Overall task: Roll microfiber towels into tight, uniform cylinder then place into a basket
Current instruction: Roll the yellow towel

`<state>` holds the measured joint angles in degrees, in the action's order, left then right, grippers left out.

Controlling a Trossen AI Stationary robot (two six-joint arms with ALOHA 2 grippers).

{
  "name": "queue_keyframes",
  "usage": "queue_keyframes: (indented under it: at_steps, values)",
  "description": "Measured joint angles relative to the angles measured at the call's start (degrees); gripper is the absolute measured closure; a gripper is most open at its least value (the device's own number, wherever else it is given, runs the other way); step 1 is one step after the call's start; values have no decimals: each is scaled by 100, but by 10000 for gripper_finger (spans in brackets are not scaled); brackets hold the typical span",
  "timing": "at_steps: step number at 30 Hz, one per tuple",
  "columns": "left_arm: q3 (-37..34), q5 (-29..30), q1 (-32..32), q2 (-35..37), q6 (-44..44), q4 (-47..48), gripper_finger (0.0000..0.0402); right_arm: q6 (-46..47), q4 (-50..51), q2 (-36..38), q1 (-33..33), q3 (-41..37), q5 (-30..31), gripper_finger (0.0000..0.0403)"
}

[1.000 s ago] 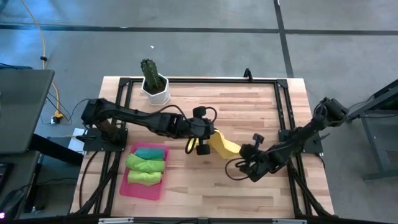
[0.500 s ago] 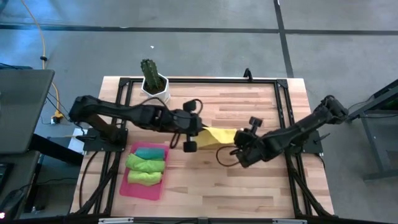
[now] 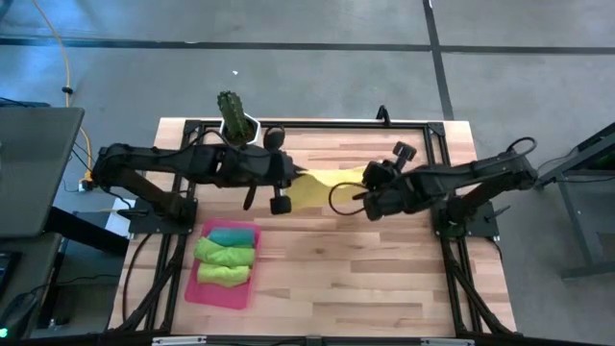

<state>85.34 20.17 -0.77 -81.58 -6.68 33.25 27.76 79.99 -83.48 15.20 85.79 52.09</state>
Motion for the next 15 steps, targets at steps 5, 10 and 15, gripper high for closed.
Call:
queue_keyframes:
  at_steps: [5, 10, 15]
  values:
    - [-15, -1011, -65, -94, -71, 284, 401, -975, -28, 0, -122, 450, -1820, 403]
    - [-8, 348, -77, -144, -192, 82, 401, -1340, -60, 0, -196, 538, -592, 403]
    - [0, -257, -159, -165, 180, 311, 401, -1356, 40, 1, -530, 532, -1972, 403]
